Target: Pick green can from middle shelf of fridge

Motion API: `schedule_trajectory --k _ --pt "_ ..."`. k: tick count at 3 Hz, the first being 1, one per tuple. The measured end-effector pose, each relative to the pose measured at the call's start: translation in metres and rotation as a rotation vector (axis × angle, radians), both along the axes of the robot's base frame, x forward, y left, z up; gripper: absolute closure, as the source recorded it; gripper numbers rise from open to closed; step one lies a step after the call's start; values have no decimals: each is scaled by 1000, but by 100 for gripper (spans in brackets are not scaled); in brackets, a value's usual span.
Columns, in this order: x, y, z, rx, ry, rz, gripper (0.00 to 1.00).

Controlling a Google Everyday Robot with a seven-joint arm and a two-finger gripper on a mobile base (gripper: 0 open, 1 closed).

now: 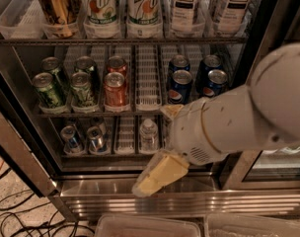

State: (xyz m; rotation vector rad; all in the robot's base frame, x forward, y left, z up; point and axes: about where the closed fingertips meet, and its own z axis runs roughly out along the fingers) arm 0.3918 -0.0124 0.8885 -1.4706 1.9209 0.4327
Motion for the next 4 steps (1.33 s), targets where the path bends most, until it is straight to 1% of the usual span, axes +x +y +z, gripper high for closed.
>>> schedule_trajectory --k 1,2,3,4 --pt "9 8 12 59 -77 -15 0" --pt "9 8 12 59 -78 -14 0" --pt "13 13 10 114 -76 -24 0" --pt "11 32 -15 204 -84 -55 0"
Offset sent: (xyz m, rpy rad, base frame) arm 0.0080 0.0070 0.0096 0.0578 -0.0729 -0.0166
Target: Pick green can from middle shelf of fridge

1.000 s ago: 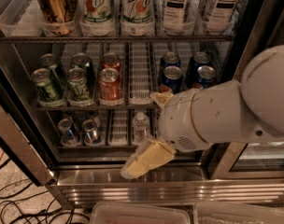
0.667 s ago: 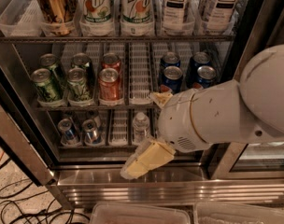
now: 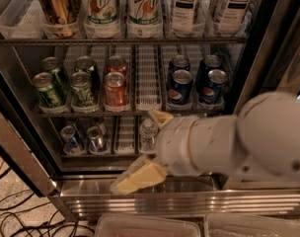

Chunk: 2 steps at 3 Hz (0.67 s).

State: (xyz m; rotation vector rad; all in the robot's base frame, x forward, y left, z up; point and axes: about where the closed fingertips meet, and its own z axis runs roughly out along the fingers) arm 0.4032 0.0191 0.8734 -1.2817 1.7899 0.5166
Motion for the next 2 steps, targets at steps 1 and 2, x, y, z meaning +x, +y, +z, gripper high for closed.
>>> schedule_trajectory --k 1,2 --pt "6 13 -30 100 -34 -81 0" --pt "37 -5 -37 252 -74 -241 0"
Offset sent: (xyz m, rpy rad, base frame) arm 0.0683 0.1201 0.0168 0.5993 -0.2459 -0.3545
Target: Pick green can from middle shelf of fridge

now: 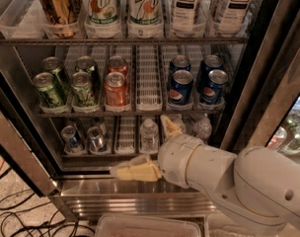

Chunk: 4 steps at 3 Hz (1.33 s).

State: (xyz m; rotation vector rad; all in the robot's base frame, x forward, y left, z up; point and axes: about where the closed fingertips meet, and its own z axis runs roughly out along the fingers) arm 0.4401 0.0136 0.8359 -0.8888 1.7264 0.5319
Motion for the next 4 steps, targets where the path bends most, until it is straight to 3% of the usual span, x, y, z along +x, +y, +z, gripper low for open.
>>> schedule_trajectory --k 1,2,3,4 --pt "37 -22 3 149 -71 -171 0" --pt "37 -21 3 149 -71 -170 0" --pt "35 -5 0 177 -71 -152 0" --pt "27 26 -7 185 -111 -120 0"
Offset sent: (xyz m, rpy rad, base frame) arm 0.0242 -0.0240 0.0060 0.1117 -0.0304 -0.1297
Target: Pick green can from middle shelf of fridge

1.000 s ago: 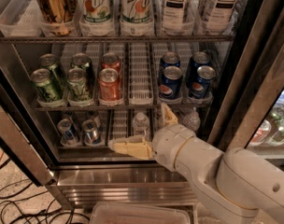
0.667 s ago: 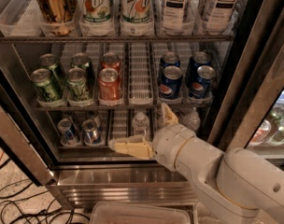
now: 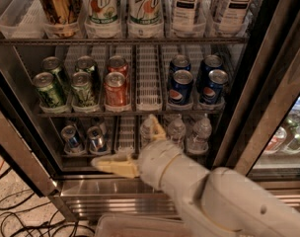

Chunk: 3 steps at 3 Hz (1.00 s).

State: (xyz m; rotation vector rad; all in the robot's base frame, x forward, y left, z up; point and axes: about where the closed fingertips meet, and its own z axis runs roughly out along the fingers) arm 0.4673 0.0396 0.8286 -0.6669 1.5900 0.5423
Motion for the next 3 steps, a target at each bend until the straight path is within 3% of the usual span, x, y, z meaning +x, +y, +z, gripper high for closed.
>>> schedule_trajectory --k 1,2,3 --pt "-19 64 12 21 -90 82 0" --pt "-25 111 17 51 -141 108 0" --pt "-9 133 7 50 -143 54 0"
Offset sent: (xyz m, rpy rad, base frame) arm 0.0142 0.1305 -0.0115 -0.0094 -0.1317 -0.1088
